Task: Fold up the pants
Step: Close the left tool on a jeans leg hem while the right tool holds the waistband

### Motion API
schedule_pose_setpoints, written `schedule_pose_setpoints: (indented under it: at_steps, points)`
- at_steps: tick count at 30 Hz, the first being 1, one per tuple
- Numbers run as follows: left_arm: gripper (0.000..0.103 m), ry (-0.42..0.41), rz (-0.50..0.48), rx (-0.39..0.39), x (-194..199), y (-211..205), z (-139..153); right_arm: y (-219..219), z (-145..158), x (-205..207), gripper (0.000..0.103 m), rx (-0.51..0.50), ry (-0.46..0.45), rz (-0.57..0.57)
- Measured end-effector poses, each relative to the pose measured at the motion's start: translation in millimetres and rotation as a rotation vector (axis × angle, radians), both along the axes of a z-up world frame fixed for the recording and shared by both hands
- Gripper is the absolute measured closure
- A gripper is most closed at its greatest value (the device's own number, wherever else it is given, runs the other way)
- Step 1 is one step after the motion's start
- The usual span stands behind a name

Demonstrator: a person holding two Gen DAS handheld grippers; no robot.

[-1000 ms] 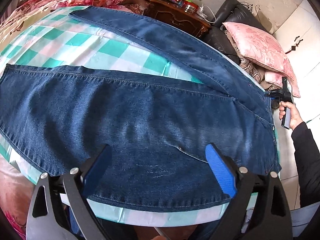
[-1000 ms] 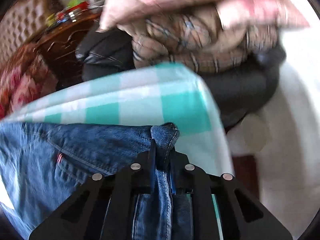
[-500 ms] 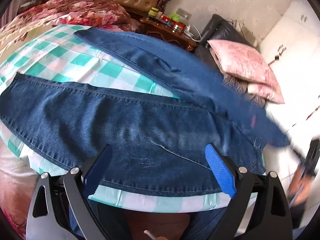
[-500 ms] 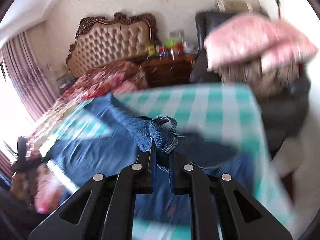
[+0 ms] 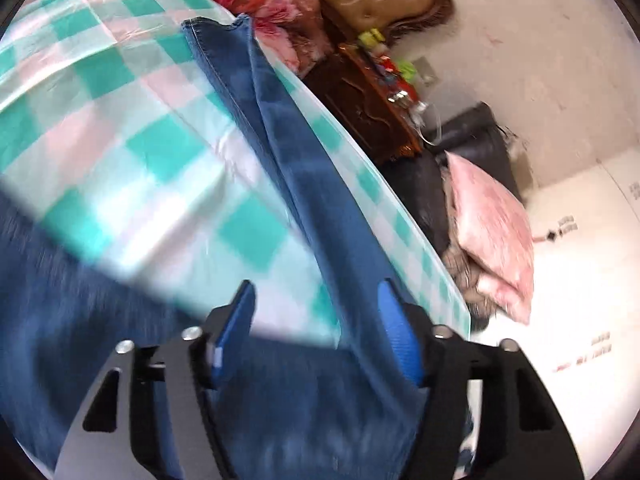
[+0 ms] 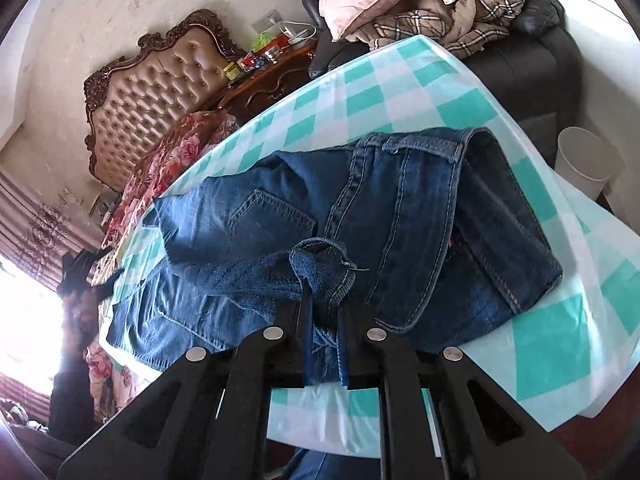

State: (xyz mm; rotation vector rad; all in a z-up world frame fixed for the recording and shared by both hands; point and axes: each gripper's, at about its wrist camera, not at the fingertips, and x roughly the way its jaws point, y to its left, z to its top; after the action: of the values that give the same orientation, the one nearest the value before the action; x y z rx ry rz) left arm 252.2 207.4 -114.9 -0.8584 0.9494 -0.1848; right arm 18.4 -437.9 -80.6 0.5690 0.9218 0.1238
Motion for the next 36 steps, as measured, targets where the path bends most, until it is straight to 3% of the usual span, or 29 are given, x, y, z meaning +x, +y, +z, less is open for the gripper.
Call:
schedule_pose_setpoints:
  at_steps: [2, 9, 15, 19, 20, 21, 23, 27, 29, 31, 34, 36]
  points:
    - [0.053, 0.009, 0.024, 0.051, 45, 14, -3, -3, -2, 4, 0.091, 0.001, 0.005, -0.009]
    - [0.068, 0.055, 0.125, 0.056, 152, 67, -21, -10, -10, 19, 0.091, -0.004, 0.033, -0.036]
    - [0.068, 0.132, 0.158, 0.093, 219, 86, -49, -14, -15, 27, 0.091, -0.008, 0.058, -0.058]
    - [0.068, 0.169, 0.158, 0.05, 252, 93, -66, -15, -14, 29, 0.091, -0.02, 0.065, -0.066]
    - [0.074, 0.188, 0.156, 0.064, 257, 93, -69, -16, -14, 31, 0.091, -0.025, 0.069, -0.066]
    - [0.101, 0.217, 0.153, 0.07, 262, 94, -71, -16, -14, 34, 0.091, -0.031, 0.077, -0.066]
    - [0.102, 0.211, 0.157, 0.087, 259, 93, -60, -18, -7, 44, 0.091, -0.06, 0.102, -0.062]
    - [0.102, 0.072, 0.16, 0.096, 215, 101, 25, -26, 44, 71, 0.092, -0.167, 0.016, -0.008]
    - [0.102, -0.002, 0.19, 0.067, 159, 123, 79, -31, 68, 75, 0.092, -0.205, -0.036, -0.006]
    - [0.102, -0.027, 0.21, 0.067, 94, 141, 111, -43, 84, 71, 0.092, -0.237, -0.072, -0.012]
    - [0.102, -0.052, 0.248, 0.04, -19, 168, 119, -69, 71, 54, 0.091, -0.188, -0.01, -0.058]
    - [0.102, 0.001, 0.271, -0.002, -91, 177, 82, -82, 43, 42, 0.091, -0.159, 0.072, -0.089]
